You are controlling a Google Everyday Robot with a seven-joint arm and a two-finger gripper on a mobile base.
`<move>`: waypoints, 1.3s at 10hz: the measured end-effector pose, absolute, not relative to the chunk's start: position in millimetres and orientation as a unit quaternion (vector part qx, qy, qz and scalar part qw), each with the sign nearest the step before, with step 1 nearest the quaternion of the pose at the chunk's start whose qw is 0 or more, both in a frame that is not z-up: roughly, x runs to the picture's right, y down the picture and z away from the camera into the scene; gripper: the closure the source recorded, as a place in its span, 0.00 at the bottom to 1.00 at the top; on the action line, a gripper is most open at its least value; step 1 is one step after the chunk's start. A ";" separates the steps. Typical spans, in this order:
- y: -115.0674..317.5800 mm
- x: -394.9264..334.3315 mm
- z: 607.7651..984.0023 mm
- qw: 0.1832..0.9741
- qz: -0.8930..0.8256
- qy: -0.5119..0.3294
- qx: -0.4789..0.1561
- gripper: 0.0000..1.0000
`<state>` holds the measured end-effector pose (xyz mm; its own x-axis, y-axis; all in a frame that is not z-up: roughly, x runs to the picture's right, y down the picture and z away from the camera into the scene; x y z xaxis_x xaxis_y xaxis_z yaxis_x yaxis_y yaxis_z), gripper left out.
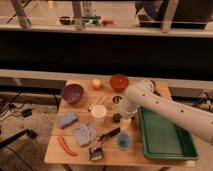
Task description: Place brush in paper cup
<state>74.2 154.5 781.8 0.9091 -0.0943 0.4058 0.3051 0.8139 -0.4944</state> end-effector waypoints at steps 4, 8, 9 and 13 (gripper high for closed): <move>156.4 75.8 795.6 0.933 -0.108 -0.180 -0.293 0.20; 162.1 81.5 807.8 0.931 -0.102 -0.175 -0.305 0.20; 164.3 82.2 809.9 0.930 -0.101 -0.174 -0.308 0.20; 171.3 82.8 815.4 0.925 -0.099 -0.174 -0.322 0.20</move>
<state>82.8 171.3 815.4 0.9201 -0.0711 0.3852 0.2948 0.7731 -0.5616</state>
